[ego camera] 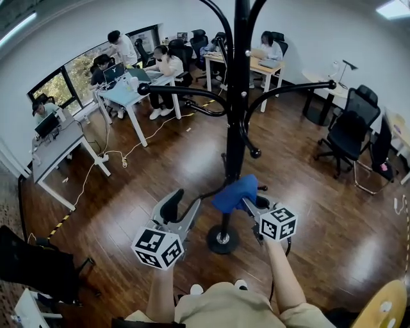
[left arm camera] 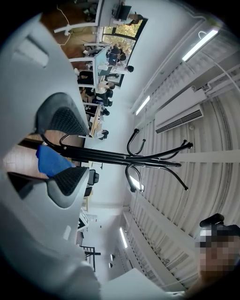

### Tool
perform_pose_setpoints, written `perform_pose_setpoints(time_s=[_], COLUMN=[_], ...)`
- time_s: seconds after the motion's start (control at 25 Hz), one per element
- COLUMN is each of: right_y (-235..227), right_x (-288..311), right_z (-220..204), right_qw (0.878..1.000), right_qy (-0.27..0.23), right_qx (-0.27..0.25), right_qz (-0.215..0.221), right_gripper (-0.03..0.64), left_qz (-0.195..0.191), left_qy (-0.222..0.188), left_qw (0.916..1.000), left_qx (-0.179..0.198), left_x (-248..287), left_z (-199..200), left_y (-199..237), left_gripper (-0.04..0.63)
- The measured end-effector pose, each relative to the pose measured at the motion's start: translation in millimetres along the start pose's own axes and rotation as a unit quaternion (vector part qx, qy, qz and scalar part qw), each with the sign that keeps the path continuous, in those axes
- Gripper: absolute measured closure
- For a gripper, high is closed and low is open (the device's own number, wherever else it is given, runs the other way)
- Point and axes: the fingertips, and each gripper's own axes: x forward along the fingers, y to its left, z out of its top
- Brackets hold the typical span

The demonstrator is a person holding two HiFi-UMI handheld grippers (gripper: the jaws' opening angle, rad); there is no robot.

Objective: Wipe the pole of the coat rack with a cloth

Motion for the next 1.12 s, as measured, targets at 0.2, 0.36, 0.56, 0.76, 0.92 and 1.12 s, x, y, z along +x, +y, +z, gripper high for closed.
perform_pose_setpoints(time_s=[0.2,0.36,0.56,0.76,0.92,1.12], right_y=[-12.7,-21.2,-40.2,-46.1,-40.9,-29.9], right_x=[50.3,71.7,86.3,90.2,75.7,27.7], right_z=[-17.3,-36.4,-80.1,-93.5,-96.7,-78.5], right_qw=[0.999,0.999,0.995,0.995,0.993,0.990], right_qy=[0.000,0.009,0.037,0.045,0.062,0.024], right_qx=[0.033,0.039,0.067,0.042,0.077,0.114], right_qz=[-0.010,-0.034,-0.065,-0.078,-0.068,-0.081], right_gripper=[0.540,0.540,0.538,0.538,0.538,0.538], left_qz=[0.023,0.039,0.066,0.081,0.075,0.060], left_qy=[0.008,0.010,0.009,0.010,0.010,0.013], left_qw=[0.9997,0.9992,0.9978,0.9967,0.9971,0.9981], left_qx=[-0.001,0.001,0.001,0.002,0.003,0.005], left_x=[-16.0,-30.0,-43.0,-54.5,-51.7,-42.4], left_z=[-6.7,-8.4,-8.3,-7.3,-6.8,-10.3], left_y=[9.8,14.4,29.5,35.0,30.3,21.2], left_gripper=[0.400,0.400,0.400,0.400,0.400,0.400])
